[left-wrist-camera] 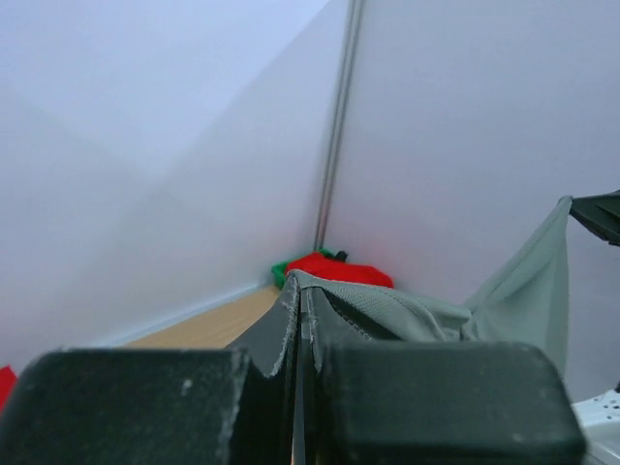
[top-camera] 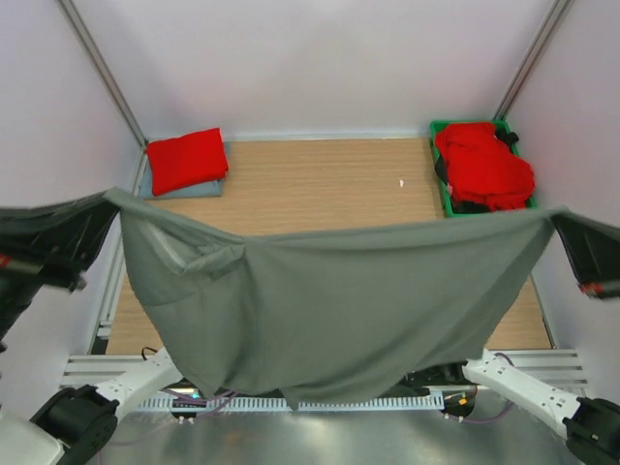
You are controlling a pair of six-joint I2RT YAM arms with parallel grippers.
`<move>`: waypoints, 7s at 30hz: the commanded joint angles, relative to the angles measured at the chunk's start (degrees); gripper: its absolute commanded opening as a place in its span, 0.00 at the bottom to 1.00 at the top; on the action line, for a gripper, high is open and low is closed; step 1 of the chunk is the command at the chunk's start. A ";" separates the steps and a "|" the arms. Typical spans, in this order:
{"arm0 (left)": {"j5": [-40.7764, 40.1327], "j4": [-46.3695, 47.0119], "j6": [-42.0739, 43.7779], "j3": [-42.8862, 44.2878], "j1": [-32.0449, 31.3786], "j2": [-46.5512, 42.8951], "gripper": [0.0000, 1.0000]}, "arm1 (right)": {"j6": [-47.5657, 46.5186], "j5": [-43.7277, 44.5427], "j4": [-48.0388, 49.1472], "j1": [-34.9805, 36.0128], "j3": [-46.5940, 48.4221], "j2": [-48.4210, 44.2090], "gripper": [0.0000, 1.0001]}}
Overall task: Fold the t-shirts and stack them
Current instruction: Flatten the tshirt out, then fold the tshirt
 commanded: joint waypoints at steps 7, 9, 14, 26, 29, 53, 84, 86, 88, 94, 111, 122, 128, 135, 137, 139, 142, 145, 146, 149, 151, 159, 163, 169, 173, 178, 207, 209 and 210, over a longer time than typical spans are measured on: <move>-14.82 -3.21 5.12 -8.66 4.25 29.20 0.00 | -2.79 43.19 -3.56 -4.20 -11.14 34.63 0.01; -11.04 -3.30 3.28 -10.69 10.39 36.52 0.11 | 0.27 29.44 -0.93 -15.61 -13.87 43.94 0.01; -7.24 -11.46 -0.86 1.31 13.78 60.60 0.83 | 5.56 19.10 -5.12 -24.09 -5.99 64.60 0.99; -10.66 -4.46 -2.97 -18.98 10.70 41.94 1.00 | 8.63 12.52 -5.58 -24.08 -7.69 56.04 1.00; -12.34 1.93 -4.90 -35.30 9.64 33.07 1.00 | 9.34 9.10 -1.65 -24.08 -17.34 48.93 1.00; -23.76 27.89 -22.04 -65.18 9.64 49.02 0.90 | 9.17 -14.56 15.34 -24.17 -44.46 45.20 1.00; -26.48 10.15 -12.82 -22.44 11.05 58.74 1.00 | 7.58 -7.27 10.34 -24.52 -37.70 45.31 1.00; -27.10 9.62 -12.47 -25.61 10.00 50.15 1.00 | 9.16 -6.22 9.37 -24.44 -37.96 43.28 1.00; -26.75 9.09 -12.46 -31.50 9.21 43.80 1.00 | 10.21 -5.60 9.10 -24.35 -39.79 39.25 1.00; -26.59 22.07 -15.80 -61.89 10.68 12.70 1.00 | 14.08 -6.55 7.79 -22.68 -46.12 26.69 1.00; -16.91 0.57 -34.86 -83.98 4.90 -14.33 0.98 | 30.43 -7.09 -9.33 -22.33 -54.22 5.84 1.00; -30.26 -7.69 -58.41 -91.90 -23.38 -14.34 0.80 | 29.47 -7.97 -17.09 -22.33 -59.32 0.47 1.00; -42.39 -12.26 -82.13 -91.73 -51.94 -4.32 0.74 | 28.24 -9.46 -15.33 -22.24 -58.44 1.43 1.00; -44.59 -11.65 -99.38 -90.50 -69.88 12.38 0.66 | 26.13 -10.07 -14.37 -22.33 -57.64 2.75 1.00; -44.59 -12.45 -100.61 -89.27 -70.60 15.64 0.66 | 25.78 -10.34 -14.10 -22.33 -57.82 2.66 1.00; -44.77 -10.88 -100.70 -90.13 -70.60 16.17 0.66 | 25.34 -10.08 -14.10 -22.33 -58.17 2.49 1.00; -45.12 -7.81 -101.58 -93.46 -70.69 14.33 0.64 | 24.90 -9.99 -13.93 -22.33 -58.88 2.05 1.00; -44.68 -3.68 -101.85 -97.07 -70.60 11.52 0.61 | 24.81 -9.82 -13.58 -22.24 -59.58 1.70 1.00; -44.25 -2.53 -101.85 -97.87 -70.60 10.90 0.61 | 24.90 -9.73 -13.31 -22.33 -59.84 1.44 1.00; -41.79 0.29 -101.32 -99.90 -70.60 12.03 0.59 | 24.98 -9.73 -12.79 -22.33 -60.63 1.52 1.00; -40.64 1.35 -100.97 -100.16 -70.78 15.19 0.59 | 25.16 -9.55 -12.61 -22.33 -60.99 1.61 1.00; -40.46 3.11 -99.74 -99.63 -70.78 19.51 0.33 | 25.77 -7.89 -12.61 -22.33 -60.72 1.70 1.00; -41.43 2.23 -99.91 -100.43 -70.78 14.61 0.10 | 26.30 -7.09 -12.96 -22.33 -60.64 1.61 1.00; -43.18 -0.75 -99.56 -99.29 -70.78 11.16 0.00 | 27.27 -2.79 -14.27 -22.33 -59.85 1.26 1.00; -45.55 -5.58 -98.60 -95.25 -70.69 9.67 0.00 | 29.55 -0.24 -14.37 -22.33 -60.98 1.17 1.00; -49.33 -8.14 -97.90 -96.55 -69.47 3.09 0.00 | 33.24 -7.87 -8.23 -22.33 -67.04 3.63 0.98; -35.37 19.72 -55.71 -101.22 -39.85 6.85 0.00 | 55.83 14.96 -18.20 -5.73 -63.20 25.31 0.78; -34.32 20.42 -54.22 -100.96 -39.31 7.20 0.00 | 56.80 16.98 -21.73 -5.10 -59.86 26.74 0.74; -34.05 20.69 -53.69 -100.87 -39.14 7.38 0.00 | 57.32 17.34 -23.58 -4.93 -59.58 26.31 0.70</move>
